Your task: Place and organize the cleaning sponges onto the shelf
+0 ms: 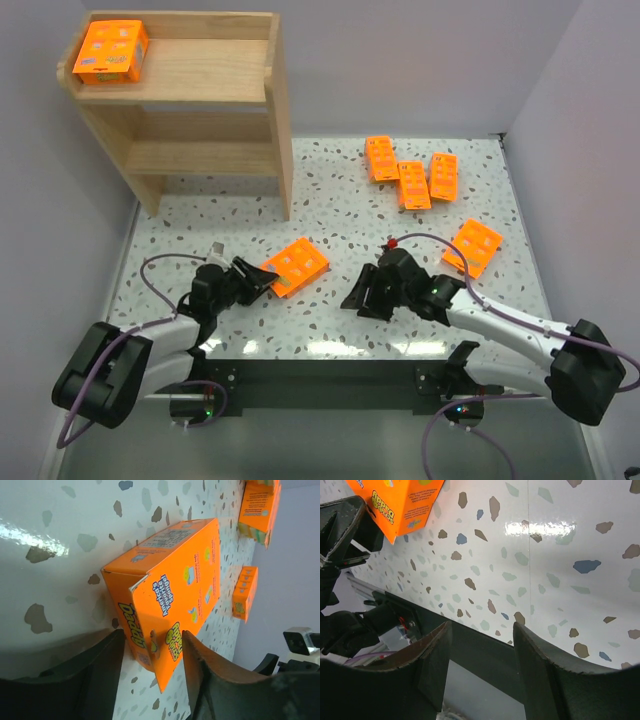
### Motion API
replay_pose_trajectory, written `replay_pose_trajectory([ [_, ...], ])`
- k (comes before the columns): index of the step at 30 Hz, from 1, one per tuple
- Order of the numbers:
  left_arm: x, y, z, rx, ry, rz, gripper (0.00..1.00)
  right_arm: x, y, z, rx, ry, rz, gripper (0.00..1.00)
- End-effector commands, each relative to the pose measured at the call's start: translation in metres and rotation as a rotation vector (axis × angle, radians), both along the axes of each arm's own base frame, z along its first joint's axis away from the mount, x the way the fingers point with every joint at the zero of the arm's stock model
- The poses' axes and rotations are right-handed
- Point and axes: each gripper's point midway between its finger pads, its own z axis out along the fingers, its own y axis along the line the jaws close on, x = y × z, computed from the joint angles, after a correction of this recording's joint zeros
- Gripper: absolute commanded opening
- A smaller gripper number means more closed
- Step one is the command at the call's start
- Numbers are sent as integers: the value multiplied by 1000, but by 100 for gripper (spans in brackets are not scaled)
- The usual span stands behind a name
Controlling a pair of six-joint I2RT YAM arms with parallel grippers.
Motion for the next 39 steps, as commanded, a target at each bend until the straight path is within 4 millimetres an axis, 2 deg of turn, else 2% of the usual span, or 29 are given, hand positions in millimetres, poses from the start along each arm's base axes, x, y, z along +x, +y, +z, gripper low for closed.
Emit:
replay_pose_trajectory([
  [1,23,-11,39,-61,-144,-18,50,13,7,14,22,-50,4,55],
  [5,19,-12,34,-68,-141,-33,31,13,7,13,29,-47,3,54],
  [8,11,-14,35,-88,-155,-52,10,14,3,11,27,-40,-4,53],
  [10,3,-13,31,-89,-146,-64,1,14,1,12,27,-38,-3,53],
  [12,-6,-13,34,-103,-152,-76,0,14,-1,14,33,-41,-4,53],
  [13,-7,-14,38,-110,-163,-83,0,14,-1,16,34,-42,-5,53],
  [14,-9,-16,51,-127,-208,-101,0,14,-4,15,27,-38,-9,53],
  [15,-13,-16,49,-124,-193,-110,0,15,-5,19,31,-45,-12,53],
  [16,-13,-17,56,-127,-209,-119,0,14,-6,20,30,-47,-8,53],
  [20,-18,-24,104,-150,-302,-191,0,19,-22,27,10,-46,-41,53],
  [21,-15,-26,129,-162,-349,-198,0,21,-24,32,11,-61,-42,53],
  [23,-20,-29,154,-181,-383,-229,0,25,-36,37,5,-61,-71,53],
  [24,-18,-31,181,-189,-429,-239,0,28,-39,41,2,-75,-71,53],
  [25,-20,-32,192,-192,-437,-253,0,30,-42,44,0,-84,-74,53],
  [26,-20,-34,221,-204,-481,-263,0,31,-48,43,-15,-74,-88,53],
  [29,-19,-34,263,-215,-537,-265,0,35,-52,48,-20,-80,-85,53],
  [30,-21,-33,301,-225,-617,-262,0,37,-51,50,-18,-84,-82,53],
  [31,-20,-32,317,-228,-639,-253,0,37,-51,49,-21,-81,-79,52],
  [32,-17,-29,351,-234,-682,-232,0,38,-51,50,-21,-80,-78,53],
  [34,-14,-26,387,-238,-743,-206,0,39,-49,51,-17,-82,-74,52],
  [35,-13,-25,418,-245,-785,-193,0,40,-48,51,-16,-82,-73,52],
  [37,-8,-21,449,-252,-830,-156,0,40,-47,52,-16,-83,-66,52],
  [38,-6,-19,474,-252,-867,-142,0,41,-47,53,-16,-87,-66,52],
  [39,-3,-17,484,-250,-875,-123,0,41,-48,53,-19,-89,-63,52],
])
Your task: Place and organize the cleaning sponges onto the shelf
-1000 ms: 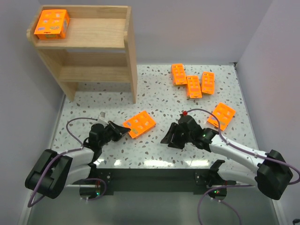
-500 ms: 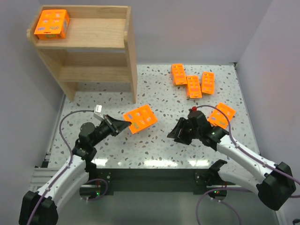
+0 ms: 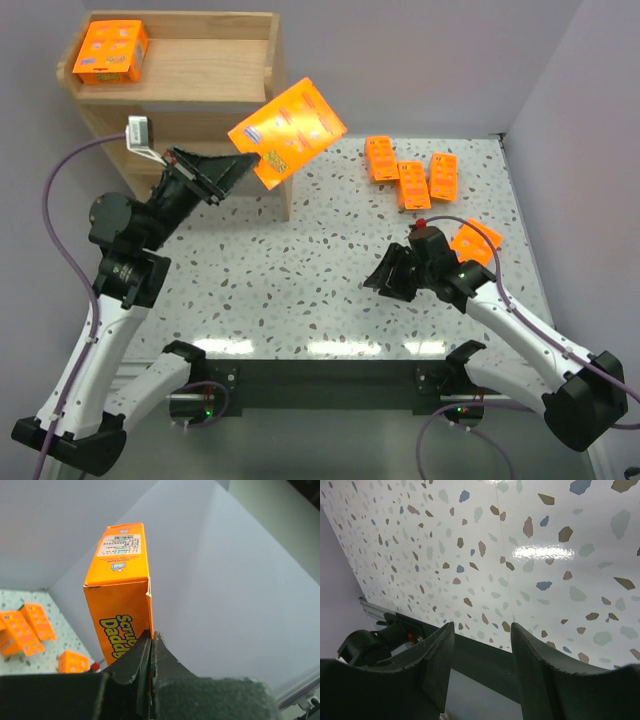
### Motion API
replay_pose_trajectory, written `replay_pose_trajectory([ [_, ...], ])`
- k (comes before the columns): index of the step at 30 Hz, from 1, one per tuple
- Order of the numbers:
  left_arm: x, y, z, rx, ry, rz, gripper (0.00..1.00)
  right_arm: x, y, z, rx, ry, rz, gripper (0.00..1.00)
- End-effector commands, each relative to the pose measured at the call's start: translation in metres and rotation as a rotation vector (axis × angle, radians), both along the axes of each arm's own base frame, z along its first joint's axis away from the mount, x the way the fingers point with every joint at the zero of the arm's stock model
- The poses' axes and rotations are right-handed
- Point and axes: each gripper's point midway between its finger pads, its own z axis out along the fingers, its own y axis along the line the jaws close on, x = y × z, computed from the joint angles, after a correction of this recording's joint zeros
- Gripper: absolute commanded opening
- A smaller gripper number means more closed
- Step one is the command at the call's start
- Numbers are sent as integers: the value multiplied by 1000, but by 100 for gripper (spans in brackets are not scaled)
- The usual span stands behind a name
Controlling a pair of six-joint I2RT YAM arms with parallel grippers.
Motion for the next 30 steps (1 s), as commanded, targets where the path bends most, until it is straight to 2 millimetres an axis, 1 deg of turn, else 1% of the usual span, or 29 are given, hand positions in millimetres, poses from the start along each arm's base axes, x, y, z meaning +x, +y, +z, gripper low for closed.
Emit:
replay_pose_trajectory([
  [1,17,11,48,-19,-58,104,0,4,4,17,12,-33,35,52],
  [2,14,14,69,-37,-107,113,0,4,3,18,13,-37,30,52],
  [3,16,14,76,-46,-118,120,0,5,3,19,15,-40,30,52],
  [5,32,20,89,-81,-112,158,0,5,4,20,16,-46,32,52],
  [6,39,24,92,-99,-111,174,0,6,4,21,16,-50,32,52],
  [7,50,36,95,-142,-89,213,0,6,4,22,18,-53,32,52],
  [8,61,42,99,-173,-95,228,0,6,4,22,15,-51,33,52],
  [9,72,59,103,-196,-98,274,0,6,3,23,18,-55,32,52],
  [10,88,66,101,-224,-67,297,0,6,4,25,20,-61,34,52],
  [11,93,76,110,-241,-79,327,0,7,3,25,17,-66,32,52],
  [12,102,91,112,-253,-79,376,0,7,2,26,12,-69,31,52],
  [14,113,110,121,-297,-84,428,0,6,-2,28,1,-81,27,52],
  [15,118,118,122,-315,-85,448,0,5,-2,28,1,-84,31,52],
  [16,128,137,120,-341,-77,494,0,6,-3,28,-1,-85,28,52],
  [19,145,162,110,-393,-37,542,0,5,-4,26,-6,-84,33,52],
  [20,151,167,99,-403,-12,559,0,4,-4,26,-6,-82,31,52],
  [22,153,184,91,-436,10,634,0,4,-4,26,-4,-86,31,52],
  [23,156,190,82,-443,34,668,0,4,-4,27,-3,-88,32,52],
  [25,160,202,73,-466,60,729,0,4,-4,28,-3,-90,31,52],
  [30,177,206,50,-483,154,744,0,5,-4,28,-6,-90,37,53],
])
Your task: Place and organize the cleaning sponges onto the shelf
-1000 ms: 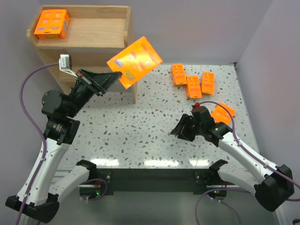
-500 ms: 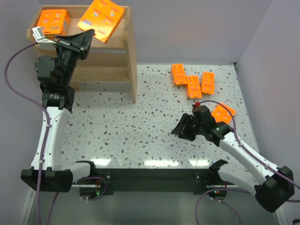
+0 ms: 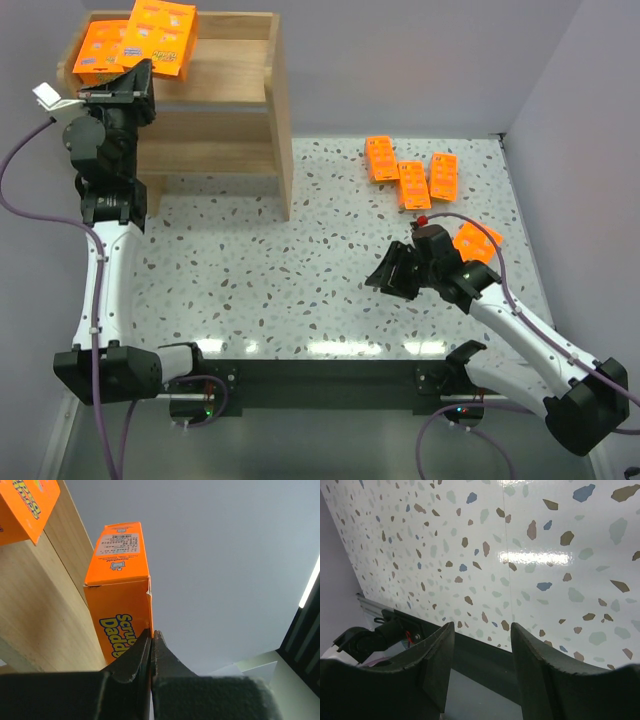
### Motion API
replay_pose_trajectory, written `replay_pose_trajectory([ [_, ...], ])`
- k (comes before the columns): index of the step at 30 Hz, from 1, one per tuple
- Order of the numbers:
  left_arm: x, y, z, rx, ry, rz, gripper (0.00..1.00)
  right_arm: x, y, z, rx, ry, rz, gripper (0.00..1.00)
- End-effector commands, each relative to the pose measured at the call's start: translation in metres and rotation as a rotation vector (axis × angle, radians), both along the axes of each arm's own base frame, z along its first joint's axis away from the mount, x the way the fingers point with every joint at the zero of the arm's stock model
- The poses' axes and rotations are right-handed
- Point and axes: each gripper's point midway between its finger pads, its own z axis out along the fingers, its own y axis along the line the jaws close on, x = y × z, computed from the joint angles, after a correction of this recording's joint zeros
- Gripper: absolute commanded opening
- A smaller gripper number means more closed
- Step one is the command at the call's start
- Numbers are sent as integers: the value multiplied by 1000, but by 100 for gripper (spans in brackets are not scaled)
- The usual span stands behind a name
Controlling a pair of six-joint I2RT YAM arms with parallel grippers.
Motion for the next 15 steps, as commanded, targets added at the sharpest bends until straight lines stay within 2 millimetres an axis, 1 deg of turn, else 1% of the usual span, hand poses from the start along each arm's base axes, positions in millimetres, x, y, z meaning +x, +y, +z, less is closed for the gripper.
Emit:
replay_pose_trajectory([
  [1,4,17,-5,-75,13,67,0,6,0,17,6,-49,8,52],
  [3,8,22,-12,-90,39,91,0,7,1,19,12,-50,10,52],
  [4,14,23,-17,-97,57,89,0,7,2,19,11,-50,11,52],
  [5,17,24,-16,-97,60,89,0,8,2,20,12,-53,11,52],
  [7,29,21,-26,-108,97,69,0,8,2,19,9,-52,13,52],
  [8,32,20,-26,-112,100,59,0,8,2,19,12,-47,13,52],
  [9,37,19,-31,-120,115,45,0,8,3,20,13,-49,15,52],
  [10,43,14,-36,-135,130,15,0,8,3,20,15,-52,15,52],
  [12,47,13,-41,-141,143,7,0,8,3,21,16,-50,11,52],
  [15,52,20,-48,-159,165,39,0,8,2,23,15,-54,9,52],
])
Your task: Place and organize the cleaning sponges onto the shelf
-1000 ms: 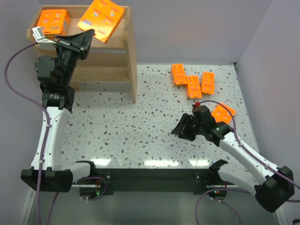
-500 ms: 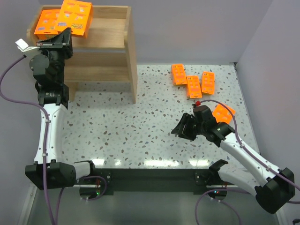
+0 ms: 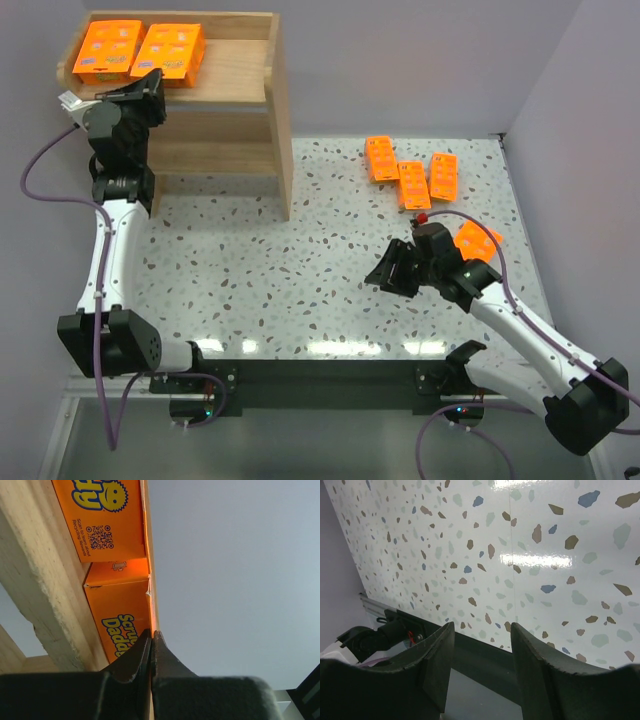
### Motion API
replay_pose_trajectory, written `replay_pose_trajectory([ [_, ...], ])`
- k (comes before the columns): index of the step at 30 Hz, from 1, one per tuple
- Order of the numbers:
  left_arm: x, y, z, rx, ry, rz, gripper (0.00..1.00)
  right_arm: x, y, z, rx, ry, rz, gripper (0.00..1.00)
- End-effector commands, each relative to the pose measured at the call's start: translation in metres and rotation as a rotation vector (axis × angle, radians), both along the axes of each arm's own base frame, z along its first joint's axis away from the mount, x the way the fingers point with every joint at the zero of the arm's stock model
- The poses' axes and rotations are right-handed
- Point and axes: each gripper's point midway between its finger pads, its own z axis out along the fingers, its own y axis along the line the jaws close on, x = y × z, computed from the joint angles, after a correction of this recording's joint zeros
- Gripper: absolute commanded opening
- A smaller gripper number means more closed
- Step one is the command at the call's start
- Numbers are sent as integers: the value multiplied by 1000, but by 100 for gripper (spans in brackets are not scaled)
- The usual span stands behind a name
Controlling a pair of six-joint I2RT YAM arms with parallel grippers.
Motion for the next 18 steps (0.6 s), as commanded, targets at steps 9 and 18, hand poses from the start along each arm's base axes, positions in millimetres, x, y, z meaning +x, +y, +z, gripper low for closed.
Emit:
replay_pose_trajectory([
  [9,15,13,14,-50,6,64,0,5,1,19,14,-41,3,52],
  [18,23,8,25,-57,-6,67,1,7,0,26,6,-51,2,56],
])
